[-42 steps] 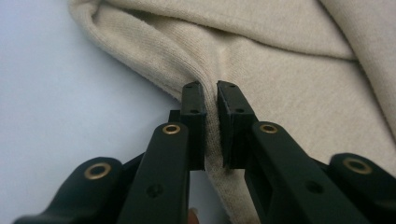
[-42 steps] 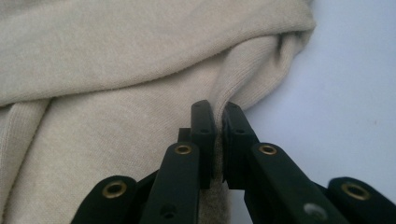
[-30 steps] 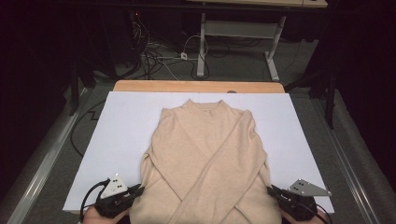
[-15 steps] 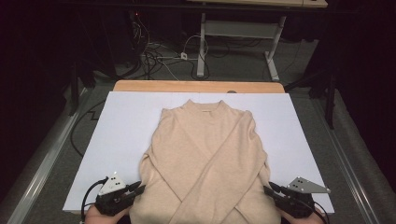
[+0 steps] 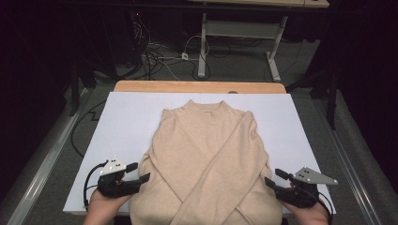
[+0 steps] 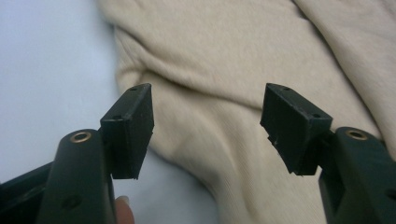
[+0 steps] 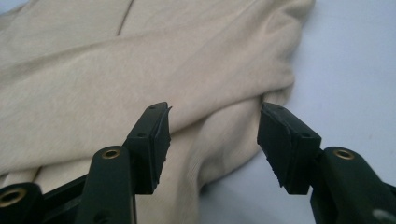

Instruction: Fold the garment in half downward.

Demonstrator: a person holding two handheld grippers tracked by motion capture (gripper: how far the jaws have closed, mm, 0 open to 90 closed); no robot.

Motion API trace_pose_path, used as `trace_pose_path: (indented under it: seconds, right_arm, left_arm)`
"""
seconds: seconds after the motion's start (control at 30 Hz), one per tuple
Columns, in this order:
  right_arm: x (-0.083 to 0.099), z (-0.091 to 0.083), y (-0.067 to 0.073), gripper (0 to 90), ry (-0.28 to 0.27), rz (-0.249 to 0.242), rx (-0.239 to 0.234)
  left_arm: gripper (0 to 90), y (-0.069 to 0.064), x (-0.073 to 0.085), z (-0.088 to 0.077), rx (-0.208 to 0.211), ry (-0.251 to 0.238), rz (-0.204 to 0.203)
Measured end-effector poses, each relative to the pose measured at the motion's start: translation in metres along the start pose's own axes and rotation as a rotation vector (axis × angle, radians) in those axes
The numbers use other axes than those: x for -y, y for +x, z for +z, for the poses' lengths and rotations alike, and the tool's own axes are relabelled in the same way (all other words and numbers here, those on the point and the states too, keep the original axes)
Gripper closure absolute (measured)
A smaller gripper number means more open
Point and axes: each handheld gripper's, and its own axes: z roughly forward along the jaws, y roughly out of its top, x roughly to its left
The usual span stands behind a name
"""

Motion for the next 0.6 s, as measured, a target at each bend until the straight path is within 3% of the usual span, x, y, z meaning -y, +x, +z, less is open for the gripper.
trace_pose_path:
  seconds: [0.1,0.4,0.6]
  right_arm:
    - [-0.012,0.009,-0.007,45.7,-0.003,-0.017,0.021]
    - [-0.037,0.051,-0.044,52.7,0.005,0.052,0.055]
    - [-0.06,0.08,-0.063,54.0,0.012,0.081,0.06]
  left_arm:
    - [30.9,0.008,-0.012,0.009,-0.021,-0.005,-0.005]
    - [31.0,0.035,-0.047,0.046,-0.067,0.005,-0.036]
    - [31.1,0.059,-0.074,0.081,-0.082,0.026,-0.089]
